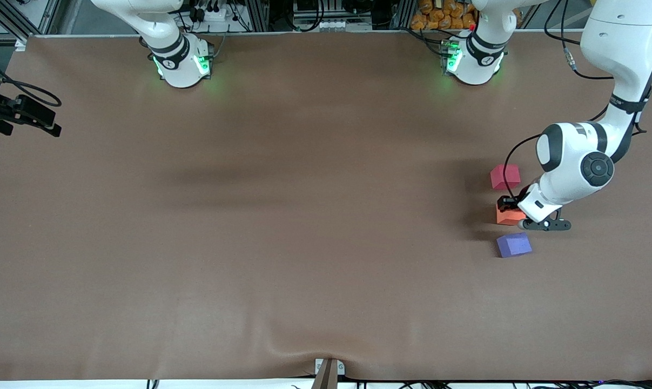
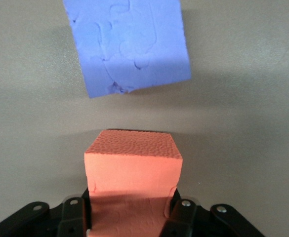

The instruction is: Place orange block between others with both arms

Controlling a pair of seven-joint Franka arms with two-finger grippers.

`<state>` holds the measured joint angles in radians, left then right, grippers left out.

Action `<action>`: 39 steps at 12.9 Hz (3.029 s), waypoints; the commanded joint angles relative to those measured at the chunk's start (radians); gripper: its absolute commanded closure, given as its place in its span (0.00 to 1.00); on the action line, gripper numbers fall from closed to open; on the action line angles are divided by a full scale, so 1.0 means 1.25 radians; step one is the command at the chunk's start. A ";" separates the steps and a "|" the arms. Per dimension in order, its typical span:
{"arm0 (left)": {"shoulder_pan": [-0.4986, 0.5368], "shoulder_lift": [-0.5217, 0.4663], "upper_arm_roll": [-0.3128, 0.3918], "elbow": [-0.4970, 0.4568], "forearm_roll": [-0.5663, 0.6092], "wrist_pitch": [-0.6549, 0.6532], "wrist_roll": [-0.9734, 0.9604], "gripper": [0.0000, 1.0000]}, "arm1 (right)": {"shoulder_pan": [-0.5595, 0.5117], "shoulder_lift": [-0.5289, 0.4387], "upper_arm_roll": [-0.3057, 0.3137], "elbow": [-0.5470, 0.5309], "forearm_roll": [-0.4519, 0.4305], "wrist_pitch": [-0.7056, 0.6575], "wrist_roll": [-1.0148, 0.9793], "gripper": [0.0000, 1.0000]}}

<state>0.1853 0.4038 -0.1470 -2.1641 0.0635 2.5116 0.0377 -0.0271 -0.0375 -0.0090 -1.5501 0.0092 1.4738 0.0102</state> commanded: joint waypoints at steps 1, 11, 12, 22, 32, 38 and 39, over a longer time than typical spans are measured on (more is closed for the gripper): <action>0.014 0.011 -0.010 -0.005 -0.016 0.028 0.012 1.00 | -0.008 -0.009 0.005 -0.003 0.001 -0.005 -0.012 0.00; 0.003 -0.085 -0.036 0.035 -0.015 -0.089 -0.036 0.00 | -0.009 -0.009 0.004 -0.009 0.006 0.002 0.003 0.00; 0.003 -0.114 -0.044 0.058 -0.015 -0.147 -0.048 0.00 | -0.009 -0.008 0.004 -0.010 0.006 0.010 0.003 0.00; 0.004 -0.262 -0.103 0.463 -0.016 -0.716 -0.068 0.00 | -0.005 -0.009 0.006 -0.040 -0.005 0.037 0.000 0.00; -0.126 -0.364 0.029 0.465 -0.069 -0.754 -0.066 0.00 | -0.007 -0.008 0.006 -0.021 -0.005 0.005 0.000 0.00; -0.159 -0.352 0.071 0.499 -0.051 -0.790 -0.056 0.00 | -0.007 -0.006 0.006 -0.023 -0.005 0.005 0.000 0.00; -0.159 -0.354 0.070 0.499 -0.043 -0.802 -0.056 0.00 | -0.005 -0.004 0.006 -0.023 -0.005 0.005 0.000 0.00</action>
<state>-0.0006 -0.0433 -0.0699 -1.5714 -0.0051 1.5530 -0.0391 -0.0271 -0.0384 -0.0083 -1.5819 0.0089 1.4911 0.0098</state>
